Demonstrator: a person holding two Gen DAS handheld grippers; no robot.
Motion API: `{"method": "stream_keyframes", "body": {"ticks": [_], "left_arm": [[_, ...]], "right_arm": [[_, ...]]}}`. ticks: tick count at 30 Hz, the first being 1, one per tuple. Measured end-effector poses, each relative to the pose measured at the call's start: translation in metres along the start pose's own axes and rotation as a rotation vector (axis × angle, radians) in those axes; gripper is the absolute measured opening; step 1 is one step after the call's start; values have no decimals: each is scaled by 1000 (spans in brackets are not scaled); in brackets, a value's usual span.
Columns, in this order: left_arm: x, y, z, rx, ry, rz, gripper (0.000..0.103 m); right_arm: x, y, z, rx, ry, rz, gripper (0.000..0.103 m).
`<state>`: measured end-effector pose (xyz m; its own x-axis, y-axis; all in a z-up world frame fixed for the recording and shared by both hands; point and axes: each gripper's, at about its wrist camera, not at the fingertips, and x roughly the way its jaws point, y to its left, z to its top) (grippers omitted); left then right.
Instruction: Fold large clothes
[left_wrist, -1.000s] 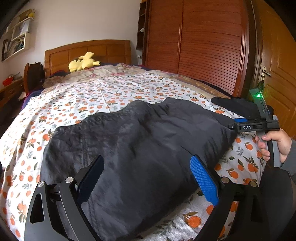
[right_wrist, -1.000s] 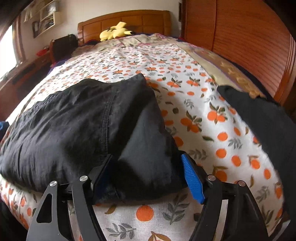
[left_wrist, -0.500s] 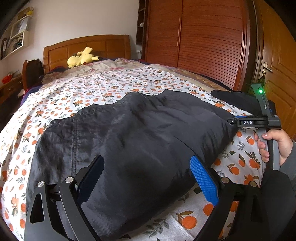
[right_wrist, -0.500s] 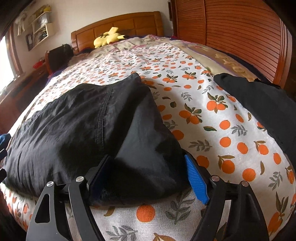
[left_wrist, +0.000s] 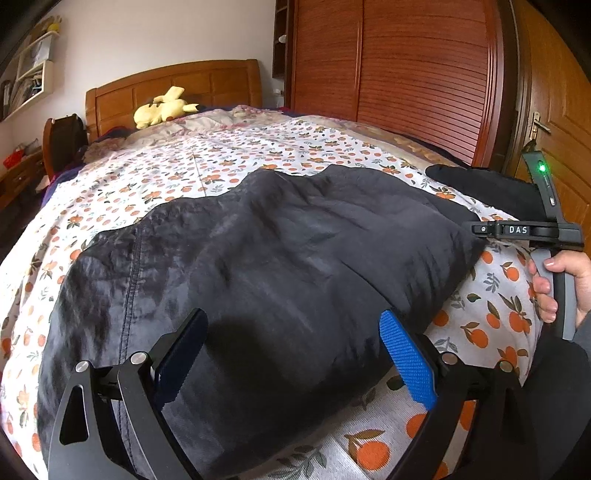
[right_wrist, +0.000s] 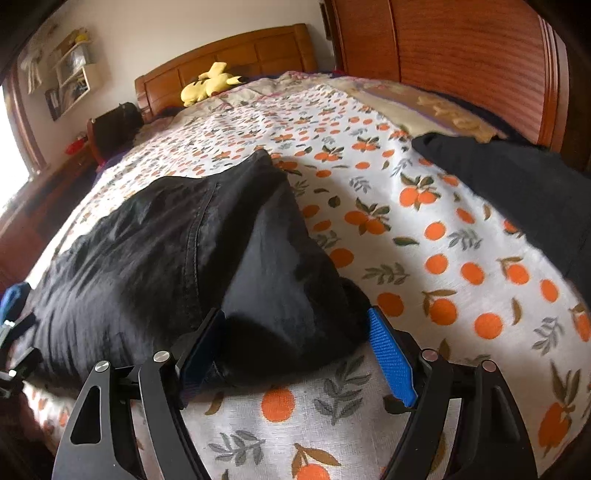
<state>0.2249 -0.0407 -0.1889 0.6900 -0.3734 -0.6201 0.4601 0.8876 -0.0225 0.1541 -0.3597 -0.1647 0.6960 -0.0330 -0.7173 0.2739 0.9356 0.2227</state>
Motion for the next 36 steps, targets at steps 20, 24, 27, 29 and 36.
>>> {"method": "stream_keyframes", "body": {"ticks": [20,24,27,29,36], "left_arm": [[9,-1,-3,1,11,-6,95],[9,-2,-3,0,11,-7,95],[9,-1,-3,0,11,-6,96],[9,-1,-3,1,11,-7,96],[11,0,-4,-1,13,-9,97]], "right_arm": [[-6,6,3,11,-58,-3,48],[-10,1,2,24,-68,-63,69],[2,-9,1,71,-7,-25,69],[8,-11,0,92,17,6,69],[19,-9,6,130,21,207,11]]}}
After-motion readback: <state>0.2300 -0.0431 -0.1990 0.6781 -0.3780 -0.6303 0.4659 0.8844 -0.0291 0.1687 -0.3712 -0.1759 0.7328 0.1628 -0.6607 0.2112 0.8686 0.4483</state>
